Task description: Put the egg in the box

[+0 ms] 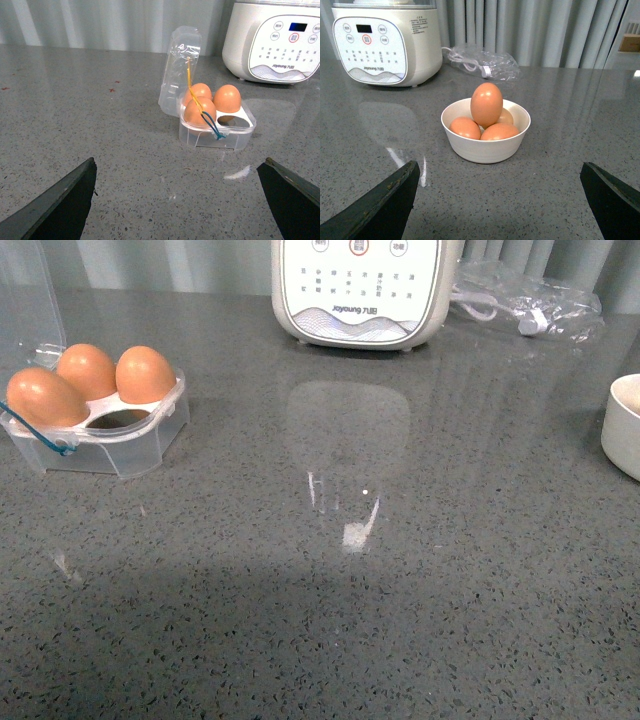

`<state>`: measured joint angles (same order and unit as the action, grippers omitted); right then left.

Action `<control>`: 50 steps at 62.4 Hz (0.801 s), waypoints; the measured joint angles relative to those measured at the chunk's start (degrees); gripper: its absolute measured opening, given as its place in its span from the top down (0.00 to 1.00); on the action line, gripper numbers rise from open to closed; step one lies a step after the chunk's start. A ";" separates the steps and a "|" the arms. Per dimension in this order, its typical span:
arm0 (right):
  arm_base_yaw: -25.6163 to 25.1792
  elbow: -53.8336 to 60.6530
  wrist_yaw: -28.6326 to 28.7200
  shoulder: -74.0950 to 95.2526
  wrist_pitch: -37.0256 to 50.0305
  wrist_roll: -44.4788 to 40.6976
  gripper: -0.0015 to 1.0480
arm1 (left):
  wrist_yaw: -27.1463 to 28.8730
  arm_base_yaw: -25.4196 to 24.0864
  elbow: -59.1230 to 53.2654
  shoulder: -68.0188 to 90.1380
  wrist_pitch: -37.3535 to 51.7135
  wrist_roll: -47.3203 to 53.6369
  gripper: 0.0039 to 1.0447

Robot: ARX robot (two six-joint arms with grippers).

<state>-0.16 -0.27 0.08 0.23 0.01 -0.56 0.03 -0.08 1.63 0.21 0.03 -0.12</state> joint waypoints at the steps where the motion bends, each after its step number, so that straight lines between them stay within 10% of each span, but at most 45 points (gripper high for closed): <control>1: 0.00 0.00 0.00 0.00 0.00 0.00 0.07 | 0.00 0.00 0.00 0.00 0.00 0.00 0.06; 50: 0.00 0.00 0.00 0.00 0.00 0.00 0.07 | 0.00 0.00 0.00 0.00 0.00 0.00 0.06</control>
<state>-0.16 -0.27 0.08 0.23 0.01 -0.56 0.03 -0.08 1.63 0.21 0.03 -0.12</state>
